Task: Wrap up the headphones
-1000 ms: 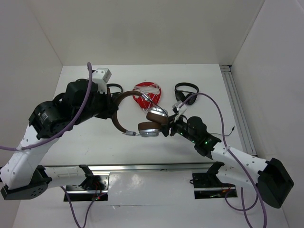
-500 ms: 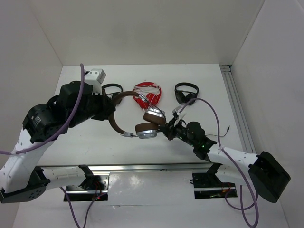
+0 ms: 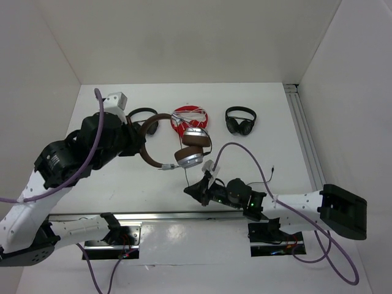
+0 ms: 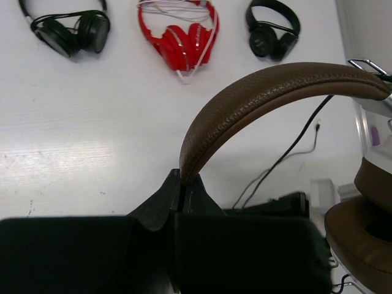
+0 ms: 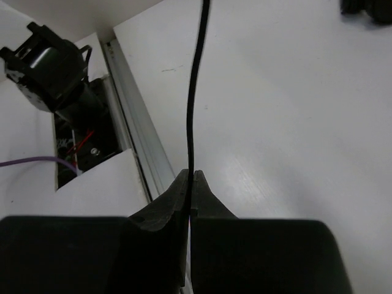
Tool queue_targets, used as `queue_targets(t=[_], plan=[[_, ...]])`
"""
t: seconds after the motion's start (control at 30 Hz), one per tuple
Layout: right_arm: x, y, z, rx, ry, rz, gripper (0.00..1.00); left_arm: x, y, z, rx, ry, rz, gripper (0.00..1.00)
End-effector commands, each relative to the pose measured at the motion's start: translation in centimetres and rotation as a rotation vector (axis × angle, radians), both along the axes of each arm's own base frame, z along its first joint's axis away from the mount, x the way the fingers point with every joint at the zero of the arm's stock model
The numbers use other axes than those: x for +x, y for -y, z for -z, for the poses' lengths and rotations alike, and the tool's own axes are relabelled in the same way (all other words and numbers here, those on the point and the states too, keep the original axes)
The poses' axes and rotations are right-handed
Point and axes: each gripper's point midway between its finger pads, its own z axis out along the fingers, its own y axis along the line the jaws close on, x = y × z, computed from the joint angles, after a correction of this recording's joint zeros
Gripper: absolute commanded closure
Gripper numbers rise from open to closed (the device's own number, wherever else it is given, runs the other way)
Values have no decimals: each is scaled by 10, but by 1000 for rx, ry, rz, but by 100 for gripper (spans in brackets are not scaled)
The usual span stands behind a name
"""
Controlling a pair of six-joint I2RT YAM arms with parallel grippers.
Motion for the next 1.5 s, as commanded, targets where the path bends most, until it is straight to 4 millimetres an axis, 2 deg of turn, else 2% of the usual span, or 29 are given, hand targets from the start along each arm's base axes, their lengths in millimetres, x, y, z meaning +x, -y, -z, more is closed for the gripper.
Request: queue_targets(t=[0.0,0.03,0.13,0.17,0.3,0.37,0.4,0.43,0.5,0.53,0.6,0.63,0.7,0.8,0.83,0.93,0.97,1.1,1.27,1.33,1.37,1.4,1.47], plan=[[-10,-16,-30,111,34,-9,99,24,-7,-29,-145,110,-177,100],[-21,-22,-32,129,28,-41,99,26,-7,-20,-138,93,-199,100],[-39,-29,-28,131,25,-78,98,31,-4,-16,-157,92,-219,100],[-40,-31,-35,152,30,-72,98,32,-3,-11,-156,81,-224,100],[-51,-47,-34,151,28,-122,97,38,8,-6,-171,70,-213,100],[-54,-54,-31,152,17,-148,95,38,8,-6,-179,68,-217,100],[-56,-57,-39,173,23,-159,95,38,8,-6,-179,68,-217,100],[-58,-60,-34,176,3,-170,95,38,8,-6,-187,65,-221,100],[-66,-66,-36,199,-5,-223,94,39,7,-3,-176,65,-231,100],[-69,-69,-29,190,-18,-240,93,40,5,-3,-173,69,-239,100],[-76,-73,-33,229,-36,-275,91,39,2,-6,-186,76,-251,100],[-77,-75,-25,220,-55,-284,91,39,2,-6,-186,76,-251,100],[-83,-78,-27,243,-58,-305,90,39,-3,-8,-190,87,-268,100],[-84,-80,-15,237,-81,-305,84,37,-5,-13,-184,94,-262,100],[-90,-81,-13,235,-83,-325,83,37,-5,-13,-184,94,-262,100],[-92,-83,4,206,-105,-333,79,39,-9,-13,-173,100,-275,100],[-92,-84,14,187,-123,-332,79,39,-9,-17,-181,107,-275,100],[-94,-85,18,205,-129,-333,79,39,-13,-19,-177,112,-285,100],[-89,-75,40,142,-146,-244,79,41,-26,-17,-124,117,-328,100],[-97,-74,48,90,-136,-237,90,42,-31,-22,-123,133,-349,100],[-94,-75,48,79,-135,-198,100,45,-35,-18,-101,131,-376,100],[-106,-75,54,30,-114,-211,100,46,-38,-19,-96,136,-387,100],[-107,-82,42,17,-78,-167,100,50,-45,-12,-57,133,-428,100]])
